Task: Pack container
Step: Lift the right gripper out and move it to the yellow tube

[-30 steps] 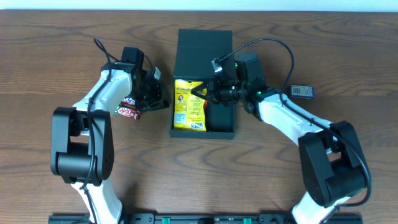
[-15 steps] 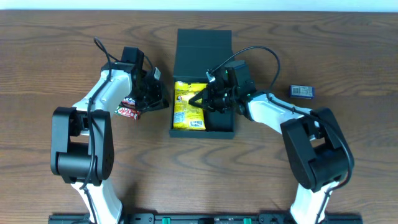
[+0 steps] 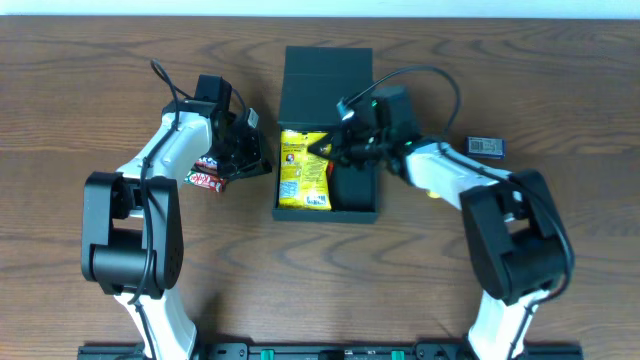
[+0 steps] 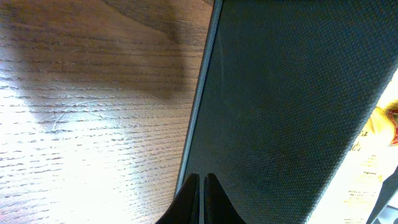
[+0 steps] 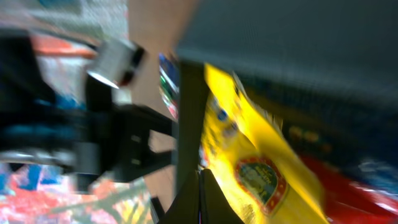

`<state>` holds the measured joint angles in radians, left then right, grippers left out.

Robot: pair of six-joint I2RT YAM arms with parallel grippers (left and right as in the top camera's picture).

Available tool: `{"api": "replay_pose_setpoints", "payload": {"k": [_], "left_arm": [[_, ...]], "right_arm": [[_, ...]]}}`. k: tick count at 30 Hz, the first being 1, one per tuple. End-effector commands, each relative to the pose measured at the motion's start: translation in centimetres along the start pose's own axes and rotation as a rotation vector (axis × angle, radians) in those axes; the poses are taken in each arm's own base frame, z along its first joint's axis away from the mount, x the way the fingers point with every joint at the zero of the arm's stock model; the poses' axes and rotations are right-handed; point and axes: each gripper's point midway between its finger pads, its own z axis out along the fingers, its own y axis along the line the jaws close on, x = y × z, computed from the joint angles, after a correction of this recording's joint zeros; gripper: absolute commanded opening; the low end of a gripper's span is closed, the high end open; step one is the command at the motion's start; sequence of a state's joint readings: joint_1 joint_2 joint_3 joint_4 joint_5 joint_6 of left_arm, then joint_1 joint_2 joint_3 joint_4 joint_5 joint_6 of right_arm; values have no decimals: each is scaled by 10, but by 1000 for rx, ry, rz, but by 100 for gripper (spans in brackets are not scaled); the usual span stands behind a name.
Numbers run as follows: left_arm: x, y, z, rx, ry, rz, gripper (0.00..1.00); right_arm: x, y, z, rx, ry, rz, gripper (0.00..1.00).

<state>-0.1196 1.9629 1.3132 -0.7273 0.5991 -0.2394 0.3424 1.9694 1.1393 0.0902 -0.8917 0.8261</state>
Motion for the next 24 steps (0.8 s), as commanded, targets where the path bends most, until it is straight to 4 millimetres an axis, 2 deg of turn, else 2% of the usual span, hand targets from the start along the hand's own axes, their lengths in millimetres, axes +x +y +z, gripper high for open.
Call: {"api": "replay_pose_setpoints", "payload": {"k": [1, 3, 6, 7, 8, 9, 10, 16, 21, 22, 24], "left_arm": [[1, 3, 2, -6, 5, -7, 6], [1, 3, 2, -6, 4, -7, 6], [1, 3, 2, -6, 4, -7, 6], [1, 3, 2, -6, 4, -7, 6], [1, 3, 2, -6, 4, -7, 6], [1, 3, 2, -6, 4, -7, 6], [0, 3, 2, -6, 3, -6, 6], [-1, 2, 2, -3, -4, -3, 6], [-1, 2, 2, -3, -4, -6, 6], [-1, 2, 2, -4, -4, -6, 6], [-1, 2, 2, -4, -4, -6, 6]], "right_arm": [[-35, 59, -52, -82, -126, -122, 2], [-50, 69, -82, -61, -213, -162, 1], [-69, 47, -131, 70, -339, -133, 2], [-71, 41, -141, 87, -352, -125, 19], [-73, 35, -148, 98, -363, -107, 45], [-75, 29, -156, 103, -368, -81, 82], [-76, 24, -162, 107, -373, -62, 99], [-88, 2, -197, 127, -437, 1, 99], [-92, -7, -213, 171, -453, -122, 99], [-92, -12, -214, 193, -457, -119, 99], [-90, -34, -218, 294, -473, -47, 99]]}}
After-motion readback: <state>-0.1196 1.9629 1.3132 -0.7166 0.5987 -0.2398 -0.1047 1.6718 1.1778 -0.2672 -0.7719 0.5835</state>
